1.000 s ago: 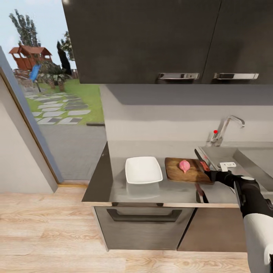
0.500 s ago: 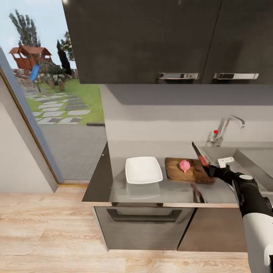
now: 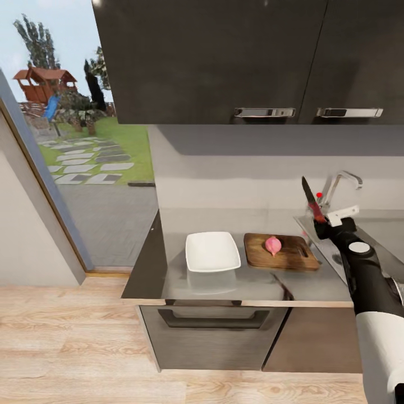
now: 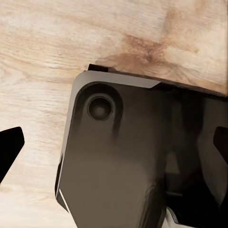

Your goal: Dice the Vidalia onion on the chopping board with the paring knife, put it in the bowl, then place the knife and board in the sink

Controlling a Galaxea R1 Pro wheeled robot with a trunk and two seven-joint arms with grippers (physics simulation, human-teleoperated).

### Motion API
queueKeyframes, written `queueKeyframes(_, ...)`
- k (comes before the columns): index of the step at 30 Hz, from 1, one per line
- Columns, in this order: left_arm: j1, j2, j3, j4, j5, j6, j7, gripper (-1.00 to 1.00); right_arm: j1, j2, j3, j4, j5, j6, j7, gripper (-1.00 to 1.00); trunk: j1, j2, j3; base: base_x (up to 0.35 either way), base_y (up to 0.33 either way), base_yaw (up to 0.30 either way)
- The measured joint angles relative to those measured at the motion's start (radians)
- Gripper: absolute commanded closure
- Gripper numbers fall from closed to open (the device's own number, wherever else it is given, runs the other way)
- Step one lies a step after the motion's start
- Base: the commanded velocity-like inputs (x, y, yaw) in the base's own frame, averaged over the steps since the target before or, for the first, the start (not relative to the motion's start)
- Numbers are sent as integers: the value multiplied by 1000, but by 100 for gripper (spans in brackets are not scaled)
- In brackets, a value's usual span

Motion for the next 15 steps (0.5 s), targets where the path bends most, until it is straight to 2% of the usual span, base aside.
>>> queueKeyframes(2,0,-1,-1,2,0,-6,0,-100,2,36,0,-4,85,-52,-110,100,0,0,0,0,0,0)
queueKeyframes(3,0,-1,-1,2,0,-7,0,-100,3,47,0,-4,108,-74,-136,100,0,0,0,0,0,0)
queueKeyframes(5,0,-1,-1,3,0,-8,0,-100,5,83,0,-5,184,-159,-215,100,0,0,0,0,0,0)
queueKeyframes(7,0,-5,-1,3,0,-9,0,-100,9,136,-2,-7,255,-216,-277,100,0,0,0,0,0,0)
queueKeyframes(11,0,-7,0,3,0,-10,0,-100,16,181,-2,-4,307,-232,-355,100,0,0,0,0,0,0)
queueKeyframes(14,0,-7,-1,2,0,-11,0,-100,34,236,1,1,391,-237,-438,100,0,0,0,0,0,0)
queueKeyframes(15,0,-6,-1,2,0,-11,0,-100,45,263,1,2,438,-238,-474,100,0,0,0,0,0,0)
